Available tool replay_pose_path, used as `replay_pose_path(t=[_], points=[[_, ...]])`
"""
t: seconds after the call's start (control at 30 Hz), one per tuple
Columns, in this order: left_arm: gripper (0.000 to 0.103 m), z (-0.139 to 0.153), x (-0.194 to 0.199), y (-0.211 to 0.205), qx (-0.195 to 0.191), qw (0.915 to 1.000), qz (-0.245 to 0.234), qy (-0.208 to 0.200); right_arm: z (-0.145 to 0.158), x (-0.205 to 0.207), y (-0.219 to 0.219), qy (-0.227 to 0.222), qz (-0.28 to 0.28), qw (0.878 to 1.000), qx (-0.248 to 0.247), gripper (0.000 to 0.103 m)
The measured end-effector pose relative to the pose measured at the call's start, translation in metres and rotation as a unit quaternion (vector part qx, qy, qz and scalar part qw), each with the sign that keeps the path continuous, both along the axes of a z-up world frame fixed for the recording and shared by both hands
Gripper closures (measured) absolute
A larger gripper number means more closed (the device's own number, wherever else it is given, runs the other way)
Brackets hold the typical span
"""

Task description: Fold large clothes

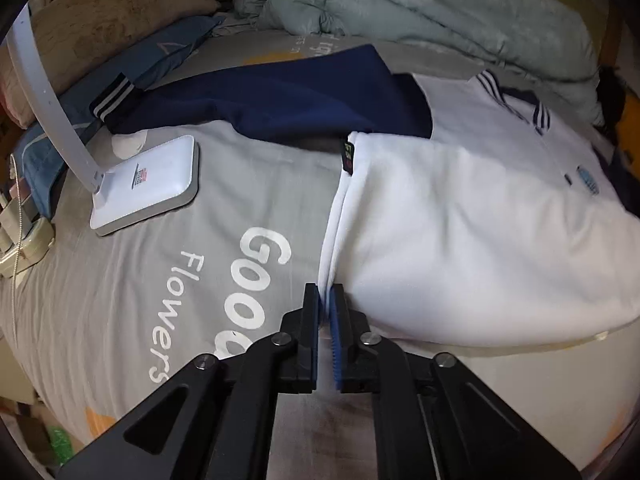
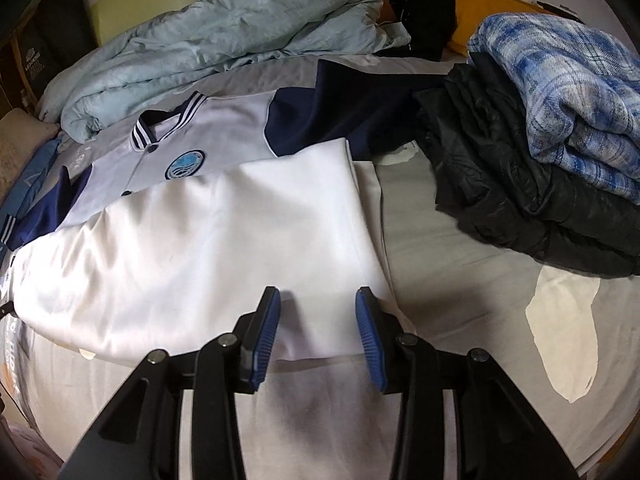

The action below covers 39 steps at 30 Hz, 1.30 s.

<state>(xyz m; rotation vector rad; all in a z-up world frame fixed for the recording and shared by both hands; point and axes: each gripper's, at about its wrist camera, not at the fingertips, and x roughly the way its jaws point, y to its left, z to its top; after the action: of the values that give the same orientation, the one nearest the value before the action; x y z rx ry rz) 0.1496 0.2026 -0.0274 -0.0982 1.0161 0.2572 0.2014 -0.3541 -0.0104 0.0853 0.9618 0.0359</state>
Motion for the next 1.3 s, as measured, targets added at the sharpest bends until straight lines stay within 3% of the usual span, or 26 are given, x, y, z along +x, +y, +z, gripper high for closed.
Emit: replay_pose_path(t=[0.1, 0.17, 0.23, 0.27, 0.37, 0.43, 0.5, 0.67, 0.7, 0.73, 0.77, 0.8, 0.83, 0.87, 0.93, 1.07, 1.13, 1.2, 1.23, 1.3], points=[[0.093, 0.012, -0.004, -0.015, 0.045, 0.9981, -0.029, -0.030, 0.003, -0.001, 0.000, -0.005, 0.000, 1.000, -0.003, 0.055], [0.081, 0.025, -0.011, -0.023, 0.060, 0.9956, -0.039, -0.061, 0.007, -0.002, -0.003, -0.013, -0.004, 1.000, -0.001, 0.049], [0.065, 0.036, -0.016, -0.027, 0.045, 0.9937, -0.051, -0.088, 0.011, -0.003, -0.004, -0.020, -0.007, 1.000, 0.004, 0.043], [0.063, 0.040, -0.018, -0.030, 0.041, 0.9924, -0.057, -0.101, 0.012, -0.003, -0.005, -0.024, -0.008, 1.000, 0.008, 0.040], [0.038, 0.048, -0.022, -0.041, 0.048, 0.9882, -0.072, -0.126, 0.014, -0.004, -0.007, -0.034, -0.022, 0.999, 0.010, 0.022], [0.007, 0.048, -0.021, -0.044, 0.056, 0.9872, -0.067, -0.133, 0.016, -0.004, -0.008, -0.041, -0.031, 0.999, 0.008, 0.011], [0.002, 0.044, -0.013, -0.044, 0.052, 0.9896, -0.051, -0.124, 0.017, -0.004, -0.015, -0.049, -0.049, 0.998, 0.005, 0.011], [0.002, 0.027, -0.002, -0.045, 0.017, 0.9945, -0.040, -0.095, 0.015, 0.000, -0.033, -0.036, -0.074, 0.996, 0.034, 0.012], [0.002, 0.024, -0.001, -0.046, 0.016, 0.9950, -0.039, -0.091, 0.014, 0.000, -0.034, -0.035, -0.074, 0.996, 0.037, 0.023], [0.002, 0.021, 0.002, -0.047, 0.015, 0.9954, -0.038, -0.086, 0.014, 0.001, -0.034, -0.034, -0.069, 0.996, 0.037, 0.044], [0.002, 0.019, 0.004, -0.047, 0.013, 0.9957, -0.037, -0.083, 0.012, 0.004, -0.031, -0.029, -0.054, 0.998, 0.033, 0.053], [0.002, 0.017, 0.006, -0.048, 0.011, 0.9961, -0.035, -0.081, 0.008, 0.007, -0.026, -0.019, -0.034, 0.999, 0.022, 0.068], [0.002, 0.016, 0.007, -0.049, 0.008, 0.9962, -0.034, -0.079, 0.004, 0.011, -0.021, -0.007, -0.017, 1.000, 0.016, 0.089], [0.002, 0.016, 0.007, -0.049, 0.006, 0.9963, -0.034, -0.079, -0.001, 0.013, -0.019, 0.002, -0.016, 1.000, 0.011, 0.100], [0.002, 0.017, 0.007, -0.051, 0.006, 0.9961, -0.035, -0.081, -0.003, 0.012, -0.021, -0.009, -0.038, 0.999, 0.013, 0.100], [0.002, 0.019, 0.007, -0.056, 0.024, 0.9960, -0.042, -0.076, 0.026, -0.002, -0.024, -0.072, -0.046, 0.996, 0.007, 0.100], [0.002, 0.016, 0.007, -0.057, 0.027, 0.9959, -0.045, -0.073, 0.019, 0.006, -0.028, -0.038, -0.049, 0.998, -0.001, 0.101], [0.002, 0.012, 0.008, -0.059, 0.031, 0.9962, -0.048, -0.066, -0.017, 0.023, -0.037, 0.044, -0.063, 0.997, 0.015, 0.100], [0.002, 0.010, 0.009, -0.059, 0.035, 0.9963, -0.047, -0.062, -0.027, 0.026, -0.041, 0.062, -0.068, 0.995, 0.034, 0.100], [0.002, 0.010, 0.008, -0.060, 0.039, 0.9963, -0.047, -0.061, -0.025, 0.026, -0.040, 0.055, -0.066, 0.996, 0.025, 0.100]])
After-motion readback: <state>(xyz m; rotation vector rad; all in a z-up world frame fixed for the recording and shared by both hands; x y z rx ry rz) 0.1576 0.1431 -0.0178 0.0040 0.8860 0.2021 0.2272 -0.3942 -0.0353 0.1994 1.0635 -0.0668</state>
